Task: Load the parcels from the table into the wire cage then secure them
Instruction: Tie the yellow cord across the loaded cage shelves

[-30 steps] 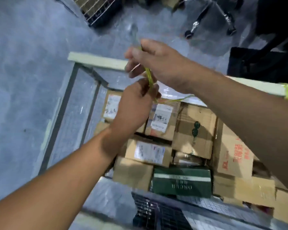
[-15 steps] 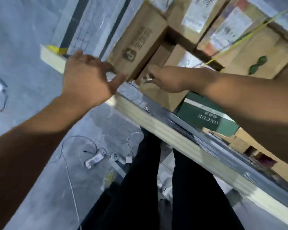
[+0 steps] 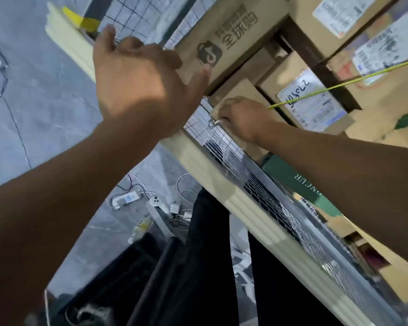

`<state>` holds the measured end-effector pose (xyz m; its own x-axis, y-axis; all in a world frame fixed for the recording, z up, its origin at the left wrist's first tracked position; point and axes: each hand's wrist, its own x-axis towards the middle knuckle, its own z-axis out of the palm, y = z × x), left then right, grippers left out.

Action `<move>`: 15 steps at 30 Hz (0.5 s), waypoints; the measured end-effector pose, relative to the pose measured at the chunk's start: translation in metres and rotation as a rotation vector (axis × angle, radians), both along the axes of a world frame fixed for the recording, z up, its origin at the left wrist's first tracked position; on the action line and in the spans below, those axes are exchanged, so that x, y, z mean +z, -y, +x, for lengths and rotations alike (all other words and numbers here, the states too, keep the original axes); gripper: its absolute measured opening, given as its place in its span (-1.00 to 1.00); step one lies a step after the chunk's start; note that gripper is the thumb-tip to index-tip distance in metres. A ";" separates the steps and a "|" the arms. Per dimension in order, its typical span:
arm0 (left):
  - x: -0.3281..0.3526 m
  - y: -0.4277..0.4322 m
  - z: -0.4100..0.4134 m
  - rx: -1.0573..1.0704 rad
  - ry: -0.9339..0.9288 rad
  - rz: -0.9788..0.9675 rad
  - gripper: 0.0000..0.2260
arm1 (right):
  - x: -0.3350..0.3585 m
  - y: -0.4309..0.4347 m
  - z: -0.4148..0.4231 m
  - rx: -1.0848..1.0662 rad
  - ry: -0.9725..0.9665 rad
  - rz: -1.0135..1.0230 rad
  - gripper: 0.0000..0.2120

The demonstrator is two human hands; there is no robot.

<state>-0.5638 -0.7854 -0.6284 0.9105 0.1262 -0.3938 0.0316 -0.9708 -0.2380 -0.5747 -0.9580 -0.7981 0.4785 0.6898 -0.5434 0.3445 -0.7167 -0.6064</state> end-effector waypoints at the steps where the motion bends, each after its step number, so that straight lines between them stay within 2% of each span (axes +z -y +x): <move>1: 0.000 0.001 0.000 0.009 0.008 0.000 -0.29 | -0.002 -0.003 0.002 -0.005 0.020 0.015 -0.76; 7: 0.002 0.003 -0.001 0.017 0.065 -0.023 -0.35 | -0.008 -0.023 0.012 0.123 0.143 -0.017 -0.79; 15: 0.001 0.002 -0.002 0.035 0.091 -0.047 -0.38 | -0.009 -0.028 0.011 0.183 0.230 -0.013 -0.81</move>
